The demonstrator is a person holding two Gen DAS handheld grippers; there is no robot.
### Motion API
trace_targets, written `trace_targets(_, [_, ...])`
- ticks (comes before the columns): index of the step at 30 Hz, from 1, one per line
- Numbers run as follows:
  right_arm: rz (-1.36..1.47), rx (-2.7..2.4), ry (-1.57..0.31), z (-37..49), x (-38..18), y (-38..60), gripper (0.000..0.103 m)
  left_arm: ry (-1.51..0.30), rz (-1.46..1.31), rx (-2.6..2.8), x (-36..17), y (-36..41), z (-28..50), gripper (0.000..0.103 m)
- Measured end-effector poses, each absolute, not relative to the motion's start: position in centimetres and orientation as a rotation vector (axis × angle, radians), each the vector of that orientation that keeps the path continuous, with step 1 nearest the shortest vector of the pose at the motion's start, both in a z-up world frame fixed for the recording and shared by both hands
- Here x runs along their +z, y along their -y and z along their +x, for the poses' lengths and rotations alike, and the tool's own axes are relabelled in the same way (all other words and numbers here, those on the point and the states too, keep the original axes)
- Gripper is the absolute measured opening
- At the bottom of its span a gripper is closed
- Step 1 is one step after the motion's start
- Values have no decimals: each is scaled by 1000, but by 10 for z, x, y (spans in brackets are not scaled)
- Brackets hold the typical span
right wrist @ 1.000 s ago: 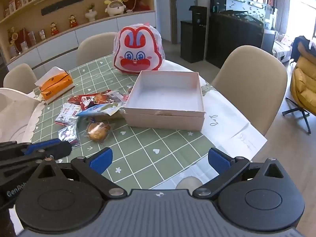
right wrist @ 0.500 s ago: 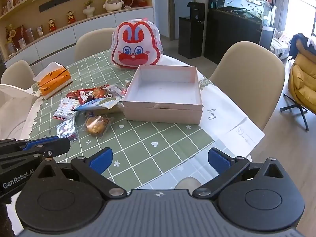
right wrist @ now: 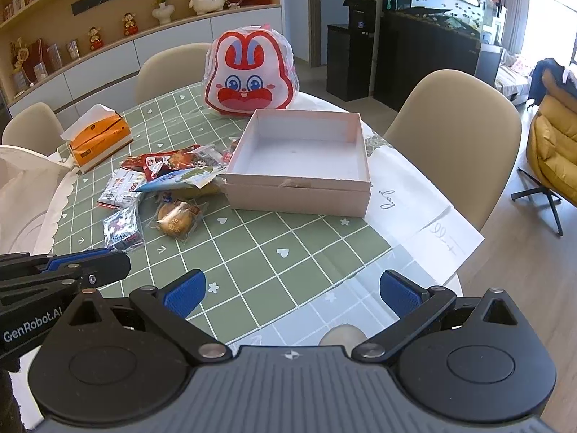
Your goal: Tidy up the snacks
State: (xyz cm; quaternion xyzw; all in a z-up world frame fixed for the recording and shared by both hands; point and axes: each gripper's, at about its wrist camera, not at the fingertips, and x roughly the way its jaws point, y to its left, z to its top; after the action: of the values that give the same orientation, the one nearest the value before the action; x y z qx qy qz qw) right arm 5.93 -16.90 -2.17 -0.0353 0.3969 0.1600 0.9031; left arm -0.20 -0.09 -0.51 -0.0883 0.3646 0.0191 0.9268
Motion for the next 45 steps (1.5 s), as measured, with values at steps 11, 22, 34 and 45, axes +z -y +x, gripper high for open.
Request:
trace_targets(11, [-67, 326, -818, 59, -22, 171, 103, -754, -185, 34, -8, 3, -4, 17])
trace_targets(22, [-64, 326, -821, 59, -21, 172, 103, -763, -197, 35, -9, 2, -3, 17])
trace_targets(34, [-66, 326, -823, 59, -21, 171, 103, -775, -207, 42, -11, 0, -4, 17])
trace_targets(45, [-72, 326, -828, 59, -22, 170, 103, -787, -216, 48, -14, -2, -2, 17])
